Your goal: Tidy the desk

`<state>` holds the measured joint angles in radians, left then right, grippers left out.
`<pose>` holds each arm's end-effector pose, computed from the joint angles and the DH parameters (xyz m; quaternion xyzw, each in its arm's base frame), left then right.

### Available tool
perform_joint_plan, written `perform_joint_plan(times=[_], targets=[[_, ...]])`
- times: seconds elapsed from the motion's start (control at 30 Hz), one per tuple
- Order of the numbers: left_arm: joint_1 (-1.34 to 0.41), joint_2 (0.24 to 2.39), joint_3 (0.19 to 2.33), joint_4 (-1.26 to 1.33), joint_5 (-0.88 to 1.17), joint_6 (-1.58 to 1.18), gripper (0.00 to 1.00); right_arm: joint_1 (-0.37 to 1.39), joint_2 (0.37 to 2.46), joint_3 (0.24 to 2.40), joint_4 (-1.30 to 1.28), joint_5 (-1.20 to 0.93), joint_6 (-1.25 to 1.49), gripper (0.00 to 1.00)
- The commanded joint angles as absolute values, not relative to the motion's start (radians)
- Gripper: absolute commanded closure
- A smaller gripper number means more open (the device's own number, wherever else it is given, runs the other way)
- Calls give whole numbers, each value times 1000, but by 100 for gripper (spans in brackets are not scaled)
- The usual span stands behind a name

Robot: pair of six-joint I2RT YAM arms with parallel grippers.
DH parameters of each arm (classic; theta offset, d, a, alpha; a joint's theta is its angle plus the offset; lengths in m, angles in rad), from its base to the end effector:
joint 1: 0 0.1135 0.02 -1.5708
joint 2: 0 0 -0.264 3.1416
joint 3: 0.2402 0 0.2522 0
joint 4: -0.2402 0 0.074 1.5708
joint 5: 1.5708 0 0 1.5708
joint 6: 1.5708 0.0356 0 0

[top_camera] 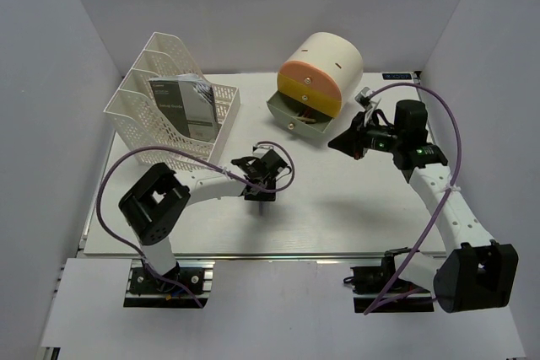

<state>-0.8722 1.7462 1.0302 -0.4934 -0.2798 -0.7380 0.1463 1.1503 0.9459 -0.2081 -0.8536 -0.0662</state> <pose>0.2188 -0.2452 0.1567 0.0403 0.9736 -0.0332 0.2222 0.2469 0.0635 0.3245 -0.3061 0.7335 0.3661 0.4839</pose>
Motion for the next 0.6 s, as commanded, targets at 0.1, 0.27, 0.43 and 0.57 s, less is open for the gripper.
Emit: perform_joint_plan(times=[0.1,0.27,0.43,0.57], targets=[[-913,1804,1075,-554,-393,-784,53,111,1115,969,-193,-942,-60,100],[-923,1825,1065,-545,-394,-792,73,86,1112,969,-196,-966,-57,100],[-923,1819,1086,-537,-382,-773,96,63,1109,968,-195,-980,-55,100],[-901,1773,1164,-519,-324,-747,100,51,1108,966,-198,-974,-67,67]])
